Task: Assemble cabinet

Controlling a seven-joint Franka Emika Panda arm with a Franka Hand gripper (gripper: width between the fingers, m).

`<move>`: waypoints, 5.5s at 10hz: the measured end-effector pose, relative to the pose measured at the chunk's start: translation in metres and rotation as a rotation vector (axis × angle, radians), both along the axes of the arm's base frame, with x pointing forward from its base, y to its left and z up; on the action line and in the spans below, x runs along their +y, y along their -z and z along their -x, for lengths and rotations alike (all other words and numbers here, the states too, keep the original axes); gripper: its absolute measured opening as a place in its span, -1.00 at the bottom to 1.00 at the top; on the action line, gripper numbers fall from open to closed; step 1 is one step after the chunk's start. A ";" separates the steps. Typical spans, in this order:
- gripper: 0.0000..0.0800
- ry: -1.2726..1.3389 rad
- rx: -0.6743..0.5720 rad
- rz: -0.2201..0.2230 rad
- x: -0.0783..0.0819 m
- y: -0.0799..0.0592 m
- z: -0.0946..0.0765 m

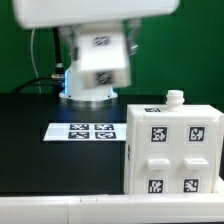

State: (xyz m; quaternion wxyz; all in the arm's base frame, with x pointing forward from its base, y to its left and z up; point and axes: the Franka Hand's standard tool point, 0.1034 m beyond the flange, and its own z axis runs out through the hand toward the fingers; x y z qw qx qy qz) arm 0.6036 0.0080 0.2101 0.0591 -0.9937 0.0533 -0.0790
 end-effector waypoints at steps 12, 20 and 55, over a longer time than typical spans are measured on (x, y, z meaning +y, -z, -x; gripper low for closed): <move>0.34 0.051 -0.496 0.118 0.011 0.021 -0.001; 0.34 -0.015 -0.451 0.112 0.065 0.045 -0.011; 0.34 0.059 -0.544 0.113 0.069 0.059 -0.023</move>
Offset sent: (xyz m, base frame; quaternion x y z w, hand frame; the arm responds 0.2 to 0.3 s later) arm 0.0000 0.0000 0.0000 0.0000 0.1296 0.0000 0.9916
